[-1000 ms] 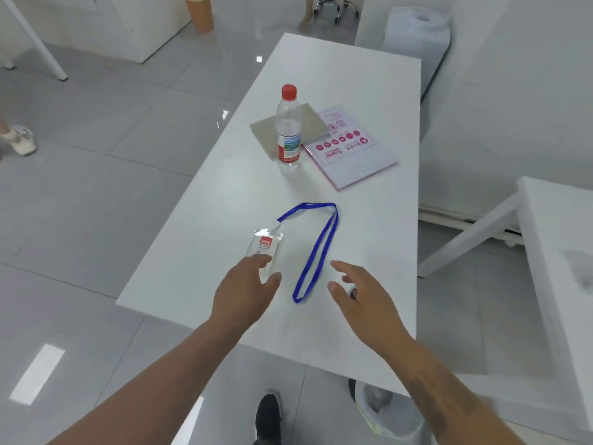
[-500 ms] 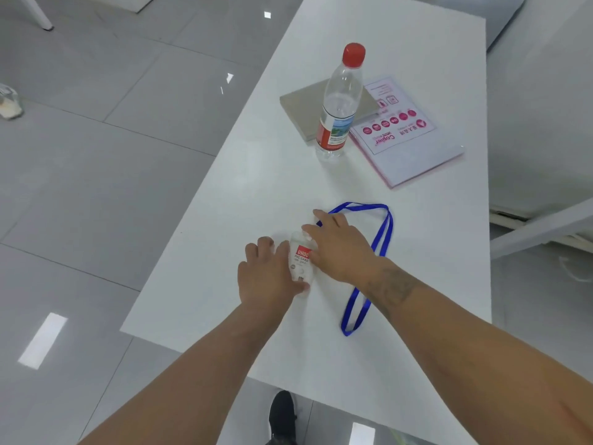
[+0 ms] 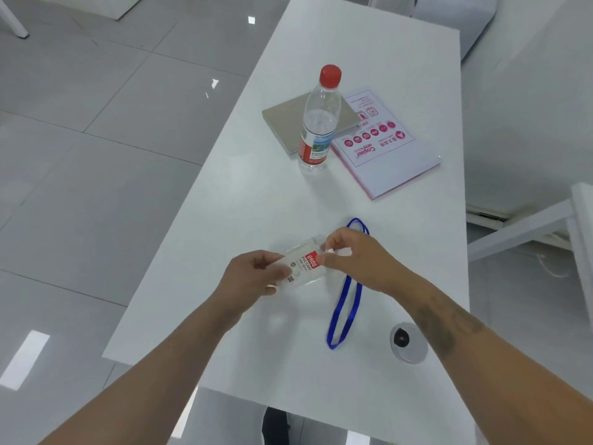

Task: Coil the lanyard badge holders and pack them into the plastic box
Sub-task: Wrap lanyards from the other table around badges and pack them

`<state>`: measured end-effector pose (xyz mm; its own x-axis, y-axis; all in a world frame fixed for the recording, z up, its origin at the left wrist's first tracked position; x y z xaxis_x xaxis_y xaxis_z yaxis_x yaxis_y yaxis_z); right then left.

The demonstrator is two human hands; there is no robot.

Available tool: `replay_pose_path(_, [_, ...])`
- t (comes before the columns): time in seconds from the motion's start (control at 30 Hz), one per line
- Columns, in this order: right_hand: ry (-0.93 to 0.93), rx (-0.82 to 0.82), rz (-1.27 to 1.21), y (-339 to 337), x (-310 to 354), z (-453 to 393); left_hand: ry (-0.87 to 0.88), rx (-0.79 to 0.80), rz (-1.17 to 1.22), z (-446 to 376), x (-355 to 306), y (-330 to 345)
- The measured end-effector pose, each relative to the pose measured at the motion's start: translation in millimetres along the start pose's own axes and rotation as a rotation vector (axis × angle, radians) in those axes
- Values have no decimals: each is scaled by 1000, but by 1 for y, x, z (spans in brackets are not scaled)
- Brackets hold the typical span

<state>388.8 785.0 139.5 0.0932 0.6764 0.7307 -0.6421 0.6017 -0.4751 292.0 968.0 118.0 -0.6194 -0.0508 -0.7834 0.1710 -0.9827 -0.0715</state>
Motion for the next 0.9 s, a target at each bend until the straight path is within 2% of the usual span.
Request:
replay_pose_path(0.13, [56, -60, -529, -16, -10, 32, -127, 214, 348, 16, -26, 21])
replay_pose_path(0.23, [61, -102, -1031, -9, -6, 53, -158, 302, 523, 26, -45, 44])
replay_pose_path(0.27, [105, -125, -1119, -2, -6, 59, -149, 302, 582, 27, -50, 50])
replay_pose_path(0.3, [161, -157, -1100, 5, -5, 64, -129, 274, 625, 28, -56, 55])
replay_pose_path(0.37, [203, -175, -772, 17, -7, 73, -60, 134, 573, 25, -63, 65])
replay_pose_path(0.43, [110, -111, -399, 27, -5, 77, 70, -83, 289, 21, -69, 64])
replay_pose_path(0.5, [26, -94, -120, 20, -1, 83, 283, -186, -104, 19, -81, 66])
replay_pose_path(0.57, [-48, -125, 120, 1, 8, 84, 418, -136, -459, 18, -87, 70])
replay_pose_path(0.67, [-146, -210, 280, -36, 18, 74, 395, 45, -729, 17, -87, 70])
replay_pose_path(0.77, [-141, -186, 143, -58, 13, 62, 186, 275, -616, 20, -87, 64])
replay_pose_path(0.83, [-84, -171, -100, -63, 10, 61, -8, 443, -310, 26, -84, 62])
replay_pose_path(0.9, [25, -165, -293, -57, 3, 64, -117, 508, -26, 29, -80, 62])
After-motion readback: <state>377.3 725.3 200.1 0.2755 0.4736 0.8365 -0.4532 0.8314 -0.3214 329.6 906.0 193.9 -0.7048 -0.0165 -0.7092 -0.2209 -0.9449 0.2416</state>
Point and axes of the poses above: each hand's wrist, its own z-axis away from the middle knuckle, its own y-axis out of the palm, x = y × z, the point moved 5 cm from there along -z, towards the middle knuckle, and after that the axes turned 1 degree about -z, right-handed, at the moved point
